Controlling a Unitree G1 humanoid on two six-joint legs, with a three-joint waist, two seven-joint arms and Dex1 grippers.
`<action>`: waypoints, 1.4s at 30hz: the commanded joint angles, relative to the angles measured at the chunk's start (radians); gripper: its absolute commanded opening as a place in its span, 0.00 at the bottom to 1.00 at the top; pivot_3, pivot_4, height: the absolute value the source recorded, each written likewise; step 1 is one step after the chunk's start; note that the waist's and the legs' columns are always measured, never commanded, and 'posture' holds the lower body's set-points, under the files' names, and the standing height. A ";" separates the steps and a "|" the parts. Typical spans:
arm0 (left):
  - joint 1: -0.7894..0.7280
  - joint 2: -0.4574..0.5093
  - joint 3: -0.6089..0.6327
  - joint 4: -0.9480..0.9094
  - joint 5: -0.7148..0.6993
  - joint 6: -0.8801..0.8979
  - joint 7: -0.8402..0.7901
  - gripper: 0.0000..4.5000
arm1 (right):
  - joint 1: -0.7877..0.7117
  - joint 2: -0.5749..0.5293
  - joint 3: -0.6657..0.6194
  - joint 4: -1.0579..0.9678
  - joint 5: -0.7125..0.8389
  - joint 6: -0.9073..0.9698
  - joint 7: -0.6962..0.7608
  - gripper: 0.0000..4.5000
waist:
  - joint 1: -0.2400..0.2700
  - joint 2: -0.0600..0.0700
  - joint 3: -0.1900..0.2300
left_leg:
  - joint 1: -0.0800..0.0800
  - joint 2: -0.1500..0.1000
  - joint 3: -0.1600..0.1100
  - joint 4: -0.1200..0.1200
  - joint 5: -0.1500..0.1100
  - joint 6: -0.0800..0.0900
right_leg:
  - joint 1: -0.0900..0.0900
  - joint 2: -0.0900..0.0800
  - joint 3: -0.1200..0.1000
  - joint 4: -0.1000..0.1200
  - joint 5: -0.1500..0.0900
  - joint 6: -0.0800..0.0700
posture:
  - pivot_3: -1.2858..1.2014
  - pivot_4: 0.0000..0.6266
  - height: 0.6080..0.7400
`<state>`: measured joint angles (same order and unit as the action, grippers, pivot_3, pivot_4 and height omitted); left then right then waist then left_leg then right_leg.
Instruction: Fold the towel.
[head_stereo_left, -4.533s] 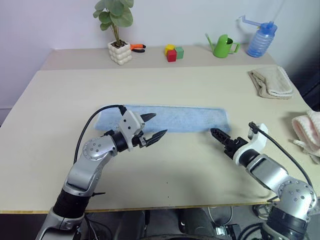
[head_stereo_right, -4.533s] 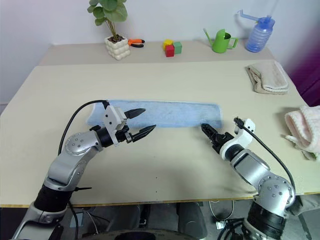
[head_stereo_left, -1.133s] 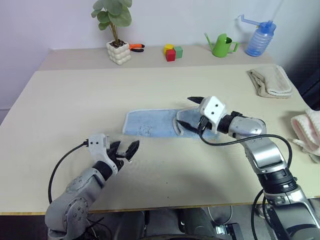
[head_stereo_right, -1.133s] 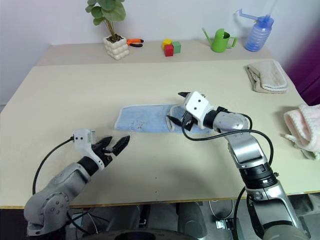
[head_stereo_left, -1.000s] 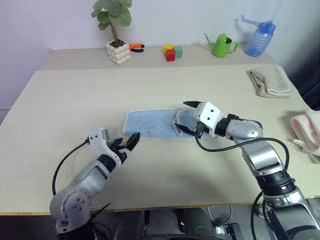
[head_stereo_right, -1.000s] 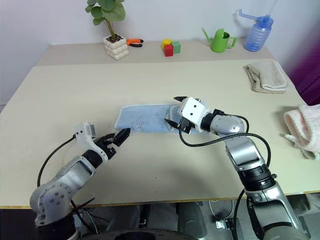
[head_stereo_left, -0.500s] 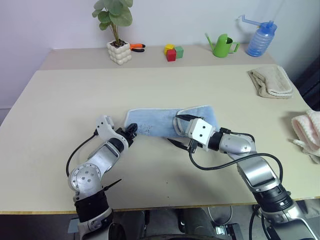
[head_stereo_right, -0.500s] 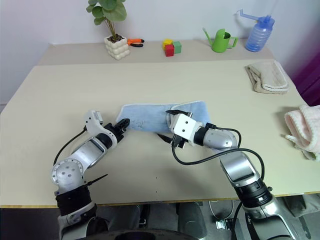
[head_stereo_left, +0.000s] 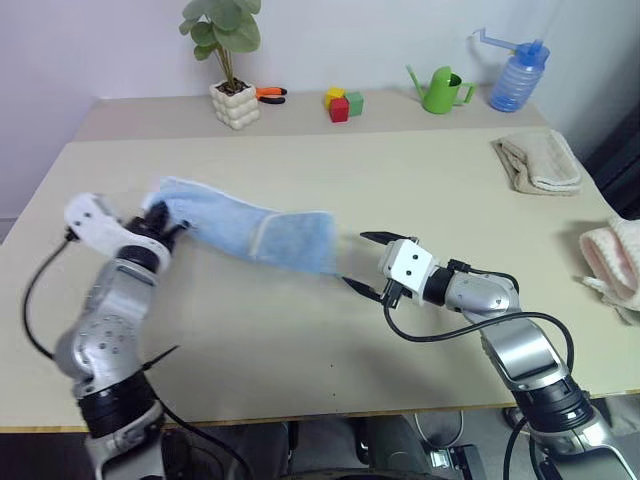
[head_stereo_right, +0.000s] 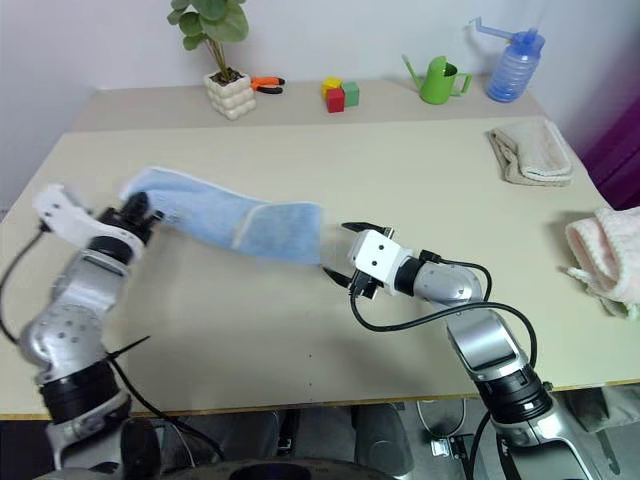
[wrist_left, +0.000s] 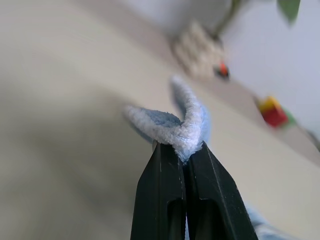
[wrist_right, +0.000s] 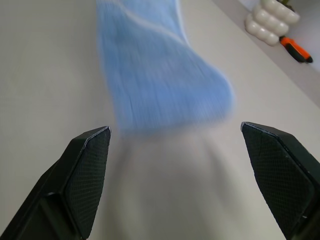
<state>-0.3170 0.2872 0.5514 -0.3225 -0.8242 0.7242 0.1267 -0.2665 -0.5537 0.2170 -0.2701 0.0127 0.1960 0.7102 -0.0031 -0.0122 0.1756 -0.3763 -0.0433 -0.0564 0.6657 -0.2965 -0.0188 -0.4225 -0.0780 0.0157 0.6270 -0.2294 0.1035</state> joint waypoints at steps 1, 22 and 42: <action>-0.008 0.068 -0.097 -0.089 -0.001 -0.014 -0.139 0.00 | -0.029 0.008 -0.028 0.007 -0.004 -0.029 -0.016 0.95 | 0.007 -0.001 0.000 | 0.000 0.000 0.000 0.000 0.000 0.000 | 0.000 0.000 0.000 0.000 0.000 0.000 | 0.52 0.24 0.92; 0.068 0.133 -0.719 -0.109 0.391 -0.006 -0.436 0.00 | -0.006 0.035 -0.020 0.030 -0.040 -0.054 -0.068 0.95 | 0.008 -0.001 0.000 | 0.000 0.001 0.000 -0.001 0.000 0.001 | 0.000 0.001 0.000 0.000 0.000 0.000 | 0.52 0.24 0.92; 0.046 0.141 -0.393 -0.028 0.444 -0.116 -0.297 0.31 | -0.180 0.222 -0.050 0.066 0.085 0.130 -0.108 0.01 | 0.011 -0.001 0.000 | 0.000 0.000 0.000 -0.001 0.000 0.000 | 0.000 0.001 0.000 0.001 0.000 0.000 | 0.52 0.24 0.92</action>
<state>-0.2521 0.4281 0.1766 -0.3391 -0.4228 0.6464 -0.1777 -0.4254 -0.3433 0.1640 -0.1902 0.0839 0.3212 0.6109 0.0079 -0.0129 0.1759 -0.3765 -0.0428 -0.0566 0.6651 -0.2966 -0.0185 -0.4233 -0.0773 0.0157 0.6273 -0.2294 0.1034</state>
